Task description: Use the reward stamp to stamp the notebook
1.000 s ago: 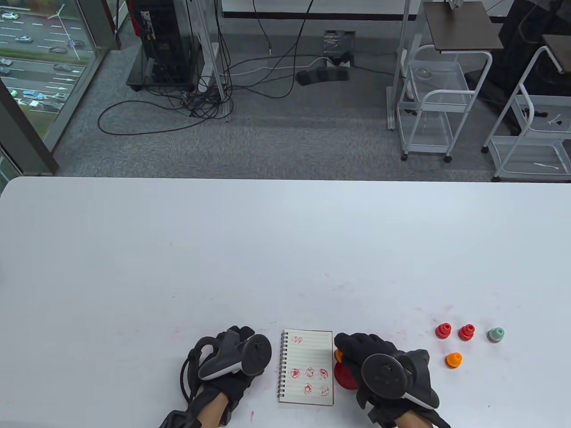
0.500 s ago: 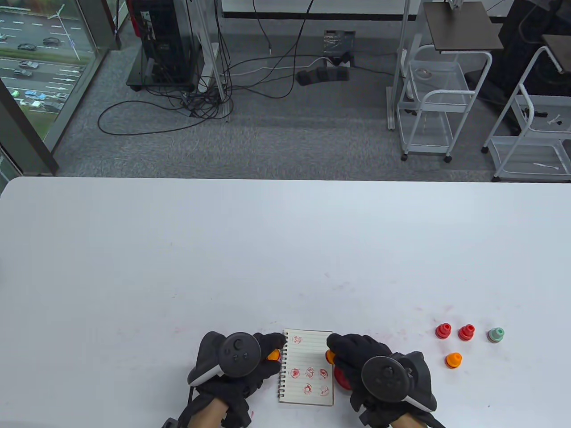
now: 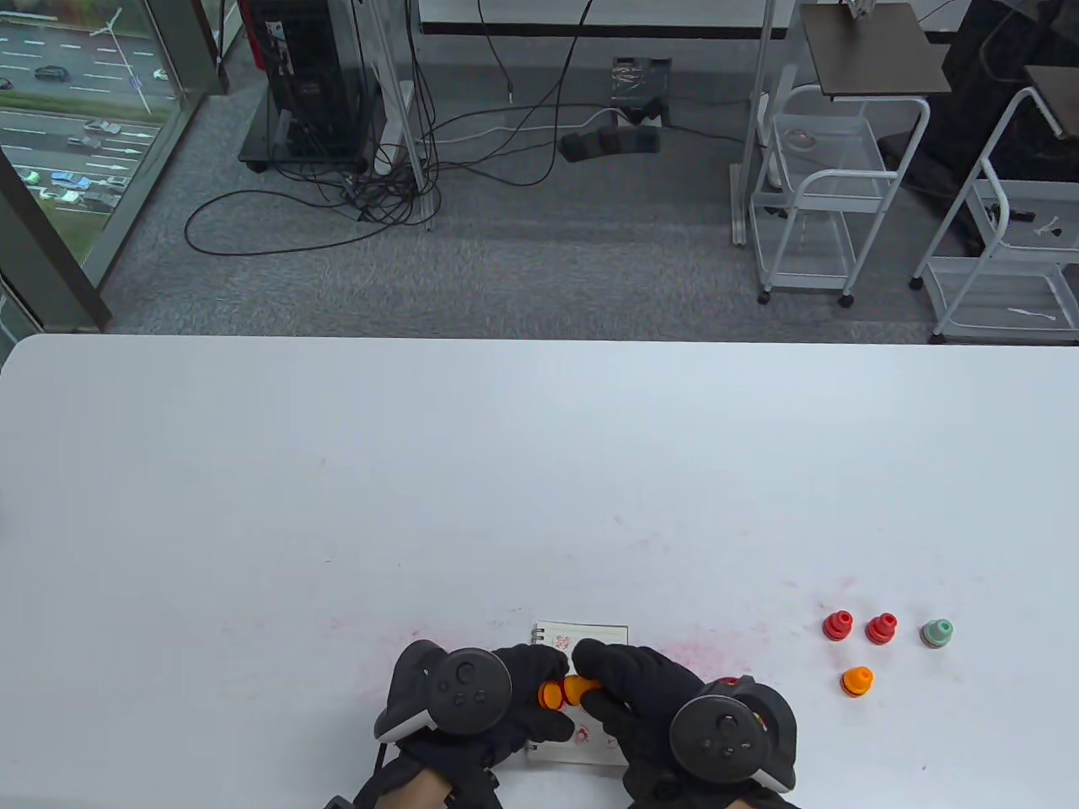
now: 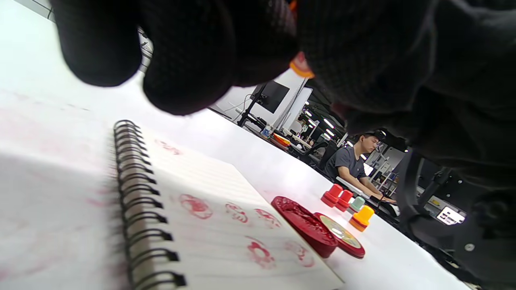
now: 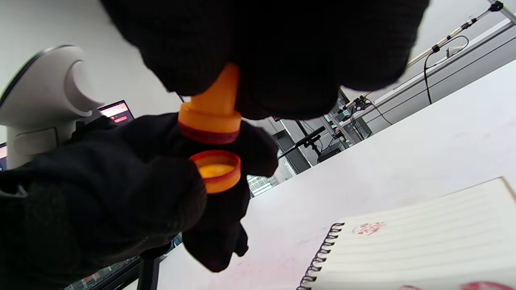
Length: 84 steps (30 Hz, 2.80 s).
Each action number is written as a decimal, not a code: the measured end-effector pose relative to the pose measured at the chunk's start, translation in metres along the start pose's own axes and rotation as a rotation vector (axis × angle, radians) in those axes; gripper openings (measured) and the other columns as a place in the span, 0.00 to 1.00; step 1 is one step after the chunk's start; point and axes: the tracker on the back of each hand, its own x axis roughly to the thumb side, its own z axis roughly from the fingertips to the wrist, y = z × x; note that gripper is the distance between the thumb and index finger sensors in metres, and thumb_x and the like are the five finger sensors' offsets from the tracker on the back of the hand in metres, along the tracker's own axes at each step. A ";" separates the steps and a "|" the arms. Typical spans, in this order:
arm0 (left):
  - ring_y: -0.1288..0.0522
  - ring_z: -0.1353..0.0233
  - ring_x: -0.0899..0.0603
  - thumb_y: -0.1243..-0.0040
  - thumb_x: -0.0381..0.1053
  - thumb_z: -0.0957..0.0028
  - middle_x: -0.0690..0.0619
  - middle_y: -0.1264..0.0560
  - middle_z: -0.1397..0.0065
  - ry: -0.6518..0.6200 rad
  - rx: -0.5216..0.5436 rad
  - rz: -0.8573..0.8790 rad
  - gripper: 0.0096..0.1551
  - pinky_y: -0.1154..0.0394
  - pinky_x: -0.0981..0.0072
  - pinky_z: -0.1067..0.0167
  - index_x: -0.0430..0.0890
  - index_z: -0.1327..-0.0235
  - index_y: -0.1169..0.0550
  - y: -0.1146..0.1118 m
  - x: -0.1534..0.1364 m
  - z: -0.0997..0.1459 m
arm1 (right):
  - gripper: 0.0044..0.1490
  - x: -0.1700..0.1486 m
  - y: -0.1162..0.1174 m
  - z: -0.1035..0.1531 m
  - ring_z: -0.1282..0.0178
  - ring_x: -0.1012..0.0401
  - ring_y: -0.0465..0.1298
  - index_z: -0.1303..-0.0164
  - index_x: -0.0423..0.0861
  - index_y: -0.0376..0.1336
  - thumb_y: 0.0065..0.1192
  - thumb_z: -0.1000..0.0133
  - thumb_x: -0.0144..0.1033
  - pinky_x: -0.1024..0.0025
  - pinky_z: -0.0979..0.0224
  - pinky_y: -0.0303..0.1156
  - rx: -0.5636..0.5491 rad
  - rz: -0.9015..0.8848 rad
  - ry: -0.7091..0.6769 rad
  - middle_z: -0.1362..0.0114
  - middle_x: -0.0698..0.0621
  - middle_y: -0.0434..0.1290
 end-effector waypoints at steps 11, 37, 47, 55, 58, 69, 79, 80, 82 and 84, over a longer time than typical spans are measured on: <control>0.17 0.57 0.50 0.31 0.63 0.66 0.54 0.17 0.53 -0.004 0.008 0.092 0.44 0.18 0.46 0.45 0.40 0.38 0.23 -0.001 -0.004 0.001 | 0.30 0.007 0.004 0.000 0.52 0.54 0.82 0.40 0.47 0.68 0.70 0.55 0.36 0.60 0.48 0.81 0.004 0.050 -0.034 0.40 0.46 0.80; 0.16 0.56 0.49 0.34 0.65 0.65 0.53 0.17 0.52 -0.016 0.000 0.048 0.45 0.19 0.44 0.43 0.40 0.38 0.22 -0.003 0.000 0.000 | 0.27 0.003 0.002 0.001 0.50 0.53 0.82 0.43 0.50 0.71 0.71 0.54 0.33 0.59 0.46 0.81 0.025 0.025 -0.029 0.39 0.45 0.79; 0.22 0.32 0.35 0.39 0.69 0.60 0.42 0.26 0.25 0.012 -0.022 -0.059 0.55 0.27 0.36 0.33 0.43 0.20 0.33 0.004 -0.005 0.005 | 0.28 -0.005 -0.017 0.006 0.49 0.52 0.81 0.41 0.49 0.70 0.71 0.54 0.34 0.57 0.45 0.79 -0.051 0.076 0.013 0.38 0.45 0.79; 0.26 0.28 0.33 0.41 0.70 0.58 0.40 0.31 0.20 0.040 -0.034 -0.311 0.53 0.30 0.34 0.32 0.45 0.19 0.33 0.016 -0.012 0.017 | 0.27 -0.029 -0.071 0.017 0.46 0.50 0.79 0.41 0.49 0.71 0.71 0.53 0.32 0.54 0.42 0.77 -0.047 0.216 0.097 0.36 0.45 0.78; 0.26 0.28 0.33 0.41 0.69 0.58 0.40 0.31 0.20 0.060 -0.027 -0.315 0.53 0.30 0.34 0.32 0.45 0.19 0.32 0.022 -0.018 0.021 | 0.28 -0.045 -0.092 0.028 0.44 0.49 0.77 0.40 0.50 0.70 0.71 0.53 0.32 0.52 0.40 0.76 0.048 0.310 0.180 0.35 0.45 0.77; 0.28 0.25 0.32 0.41 0.69 0.57 0.38 0.33 0.19 0.094 0.002 -0.296 0.51 0.31 0.34 0.31 0.45 0.20 0.31 0.033 -0.030 0.028 | 0.30 -0.102 -0.086 0.076 0.40 0.48 0.74 0.38 0.51 0.67 0.70 0.53 0.30 0.53 0.38 0.74 0.332 0.543 0.435 0.31 0.46 0.73; 0.28 0.25 0.31 0.41 0.69 0.57 0.38 0.33 0.19 0.098 -0.025 -0.325 0.50 0.31 0.34 0.31 0.45 0.21 0.30 0.031 -0.028 0.029 | 0.35 -0.110 -0.068 0.077 0.36 0.47 0.72 0.33 0.52 0.63 0.70 0.53 0.33 0.52 0.35 0.72 0.479 0.602 0.486 0.27 0.47 0.70; 0.28 0.25 0.32 0.42 0.69 0.57 0.39 0.33 0.19 0.099 -0.027 -0.336 0.50 0.31 0.34 0.31 0.45 0.21 0.30 0.031 -0.029 0.029 | 0.36 -0.110 -0.071 0.077 0.35 0.46 0.71 0.32 0.52 0.63 0.70 0.53 0.34 0.51 0.35 0.72 0.456 0.595 0.494 0.26 0.47 0.69; 0.28 0.25 0.32 0.42 0.69 0.57 0.38 0.33 0.19 0.102 -0.026 -0.327 0.50 0.31 0.34 0.31 0.45 0.21 0.30 0.032 -0.029 0.029 | 0.37 -0.108 -0.079 0.077 0.35 0.46 0.71 0.32 0.51 0.63 0.71 0.54 0.35 0.51 0.35 0.72 0.410 0.578 0.487 0.26 0.46 0.69; 0.28 0.25 0.31 0.42 0.69 0.57 0.39 0.33 0.19 0.104 -0.023 -0.320 0.50 0.31 0.34 0.31 0.45 0.21 0.30 0.033 -0.029 0.029 | 0.38 -0.105 -0.088 0.077 0.34 0.45 0.71 0.31 0.51 0.62 0.70 0.54 0.36 0.50 0.34 0.71 0.375 0.556 0.500 0.25 0.46 0.68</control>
